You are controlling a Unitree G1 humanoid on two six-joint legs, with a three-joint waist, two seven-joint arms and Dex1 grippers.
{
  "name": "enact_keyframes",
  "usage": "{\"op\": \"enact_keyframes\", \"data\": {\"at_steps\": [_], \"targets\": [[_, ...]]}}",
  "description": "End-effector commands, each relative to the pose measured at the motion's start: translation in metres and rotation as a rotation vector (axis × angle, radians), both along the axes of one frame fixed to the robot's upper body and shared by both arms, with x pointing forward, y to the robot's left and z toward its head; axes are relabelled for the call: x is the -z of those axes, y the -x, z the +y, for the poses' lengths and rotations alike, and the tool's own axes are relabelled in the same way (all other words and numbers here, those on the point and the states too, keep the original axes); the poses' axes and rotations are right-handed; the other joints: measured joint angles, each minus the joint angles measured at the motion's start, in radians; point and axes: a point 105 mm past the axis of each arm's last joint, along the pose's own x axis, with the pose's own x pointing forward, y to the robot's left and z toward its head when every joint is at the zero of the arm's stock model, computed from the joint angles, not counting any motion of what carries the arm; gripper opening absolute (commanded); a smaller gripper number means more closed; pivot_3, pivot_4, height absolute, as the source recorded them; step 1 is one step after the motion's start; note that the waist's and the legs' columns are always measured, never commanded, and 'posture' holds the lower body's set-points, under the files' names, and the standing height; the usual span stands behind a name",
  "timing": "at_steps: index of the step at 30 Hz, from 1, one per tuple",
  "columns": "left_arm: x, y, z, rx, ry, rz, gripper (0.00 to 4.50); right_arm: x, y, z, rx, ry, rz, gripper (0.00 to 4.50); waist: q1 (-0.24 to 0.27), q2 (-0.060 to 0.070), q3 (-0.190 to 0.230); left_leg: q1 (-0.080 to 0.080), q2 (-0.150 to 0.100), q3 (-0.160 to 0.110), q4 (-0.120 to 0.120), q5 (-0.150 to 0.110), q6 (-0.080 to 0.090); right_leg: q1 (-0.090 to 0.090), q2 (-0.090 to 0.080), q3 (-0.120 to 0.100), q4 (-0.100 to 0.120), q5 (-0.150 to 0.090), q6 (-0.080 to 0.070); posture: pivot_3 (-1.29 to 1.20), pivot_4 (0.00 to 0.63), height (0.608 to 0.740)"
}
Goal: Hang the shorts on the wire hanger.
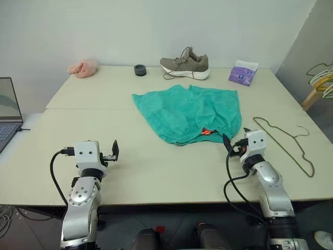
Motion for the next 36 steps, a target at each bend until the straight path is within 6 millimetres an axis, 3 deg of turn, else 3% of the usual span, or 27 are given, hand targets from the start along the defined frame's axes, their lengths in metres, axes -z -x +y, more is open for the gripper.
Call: {"op": "enact_keyframes", "data": {"at_steps": [1, 13, 29, 32, 36], "targets": [[-0.022, 0.003, -0.005, 0.033, -0.026, -0.079, 4.50, -0.011, 0.000, 0.007, -0.034, 0.010, -0.050, 4.45, 0.005, 0.000, 0.000, 0.000, 0.000, 0.000, 0.000, 0.000, 0.000, 0.000, 0.000, 0.000, 0.000, 0.000, 0.000, 0.09, 0.059, 0.740], [-0.026, 0.002, -0.004, 0.046, -0.072, -0.109, 4.50, -0.011, 0.001, 0.010, -0.050, 0.023, -0.059, 4.45, 0.014, 0.000, 0.000, 0.000, 0.000, 0.000, 0.000, 0.000, 0.000, 0.000, 0.000, 0.000, -0.001, 0.000, 0.000, 0.07, 0.066, 0.740], [-0.026, 0.005, -0.008, 0.126, -0.058, -0.105, 4.50, -0.015, 0.011, 0.038, -0.260, 0.062, -0.065, 4.45, 0.013, 0.000, 0.000, 0.000, 0.000, 0.000, 0.000, 0.000, 0.000, 0.000, 0.000, 0.000, -0.001, 0.000, 0.000, 0.07, 0.066, 0.740], [-0.029, 0.008, -0.019, 0.228, -0.042, -0.113, 4.50, -0.019, 0.016, 0.055, -0.366, 0.090, -0.063, 4.45, 0.012, 0.000, 0.000, 0.000, 0.000, 0.000, 0.000, 0.000, 0.000, 0.000, 0.000, 0.000, -0.001, 0.000, 0.000, 0.06, 0.067, 0.740], [-0.031, 0.009, -0.022, 0.379, -0.036, -0.063, 4.50, -0.028, 0.026, 0.091, -0.581, 0.185, -0.051, 4.45, 0.011, 0.000, 0.000, 0.000, 0.001, 0.000, 0.000, 0.000, 0.000, 0.000, 0.000, -0.001, 0.000, 0.000, -0.001, 0.05, 0.068, 0.740]]}}
